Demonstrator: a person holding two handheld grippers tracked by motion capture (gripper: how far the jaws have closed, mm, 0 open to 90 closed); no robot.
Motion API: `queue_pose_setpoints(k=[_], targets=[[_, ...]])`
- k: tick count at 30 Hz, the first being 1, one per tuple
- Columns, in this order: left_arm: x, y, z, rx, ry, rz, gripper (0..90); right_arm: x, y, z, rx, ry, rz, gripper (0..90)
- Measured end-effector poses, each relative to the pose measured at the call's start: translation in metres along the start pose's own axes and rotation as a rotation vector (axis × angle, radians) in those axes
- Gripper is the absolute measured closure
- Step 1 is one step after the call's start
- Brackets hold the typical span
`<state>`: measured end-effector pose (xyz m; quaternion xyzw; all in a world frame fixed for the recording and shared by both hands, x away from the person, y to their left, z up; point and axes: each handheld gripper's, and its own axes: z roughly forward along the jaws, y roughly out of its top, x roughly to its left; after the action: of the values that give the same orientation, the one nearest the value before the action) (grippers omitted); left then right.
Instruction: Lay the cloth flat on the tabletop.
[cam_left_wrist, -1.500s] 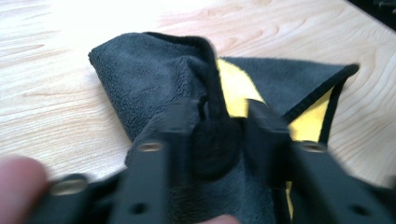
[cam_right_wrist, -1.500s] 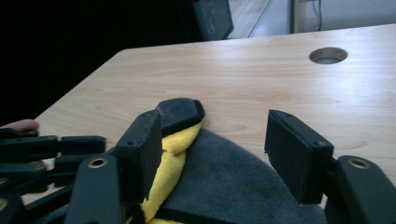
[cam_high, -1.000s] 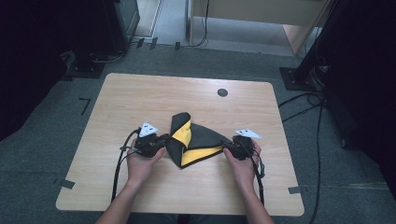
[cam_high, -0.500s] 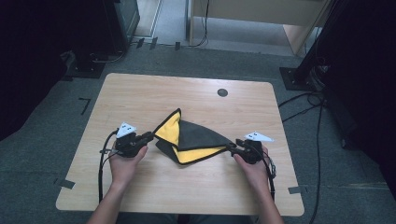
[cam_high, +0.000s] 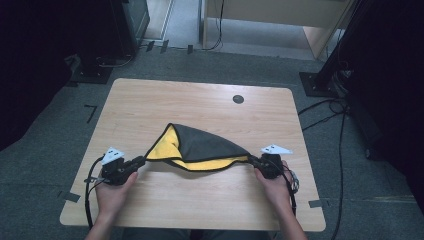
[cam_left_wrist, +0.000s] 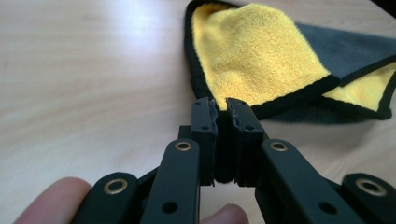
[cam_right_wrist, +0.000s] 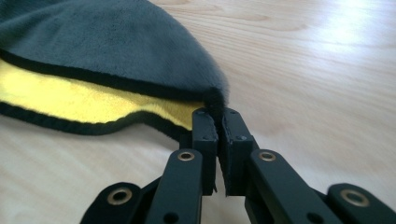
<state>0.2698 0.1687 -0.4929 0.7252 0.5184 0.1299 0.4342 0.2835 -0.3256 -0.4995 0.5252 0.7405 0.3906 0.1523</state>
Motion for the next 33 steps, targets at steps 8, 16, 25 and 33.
queue_pose_setpoints(k=[8, 16, 25, 33], targets=[[0.018, -0.018, -0.007, 0.049, 0.009, -0.04, 82.4, 0.002, -0.029, -0.04, 0.015, -0.037, 0.034, 69.3], [0.014, -0.02, 0.0, 0.076, 0.022, -0.011, 82.1, 0.052, -0.003, -0.038, -0.117, 0.117, -0.038, 60.2], [0.014, -0.021, -0.001, 0.068, 0.014, 0.004, 82.1, 0.148, 0.019, 0.044, -0.066, 0.25, -0.138, 52.0], [0.014, -0.021, -0.002, 0.057, 0.007, -0.001, 82.0, 0.193, 0.017, 0.09, -0.023, 0.015, -0.168, 47.8]])
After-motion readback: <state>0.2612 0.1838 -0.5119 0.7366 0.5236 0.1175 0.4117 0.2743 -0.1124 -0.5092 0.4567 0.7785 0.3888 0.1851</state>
